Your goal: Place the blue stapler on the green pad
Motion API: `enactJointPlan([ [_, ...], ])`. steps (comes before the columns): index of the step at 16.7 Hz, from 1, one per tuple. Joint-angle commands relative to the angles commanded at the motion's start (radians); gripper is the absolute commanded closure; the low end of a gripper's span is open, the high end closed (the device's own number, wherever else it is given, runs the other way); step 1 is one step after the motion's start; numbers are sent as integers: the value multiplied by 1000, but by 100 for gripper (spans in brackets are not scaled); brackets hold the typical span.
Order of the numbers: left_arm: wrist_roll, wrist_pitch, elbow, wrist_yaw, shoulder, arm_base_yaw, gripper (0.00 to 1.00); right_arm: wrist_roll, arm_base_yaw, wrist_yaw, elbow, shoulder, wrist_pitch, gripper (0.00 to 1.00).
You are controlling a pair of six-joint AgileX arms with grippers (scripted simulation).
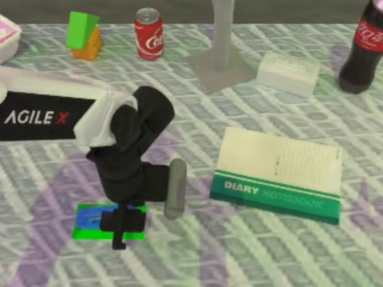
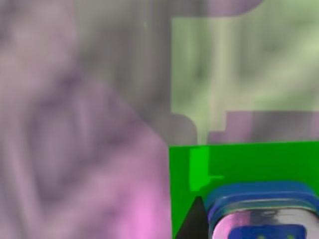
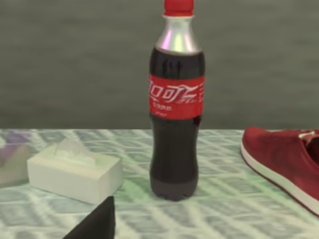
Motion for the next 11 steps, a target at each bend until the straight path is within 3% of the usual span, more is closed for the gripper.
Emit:
enactJointPlan([
  [5, 0, 0, 0, 0, 0, 0, 2, 0, 0, 0, 0, 0, 0, 0],
  [11, 0, 0, 0, 0, 0, 0, 0, 0, 0, 0, 0, 0, 0, 0],
])
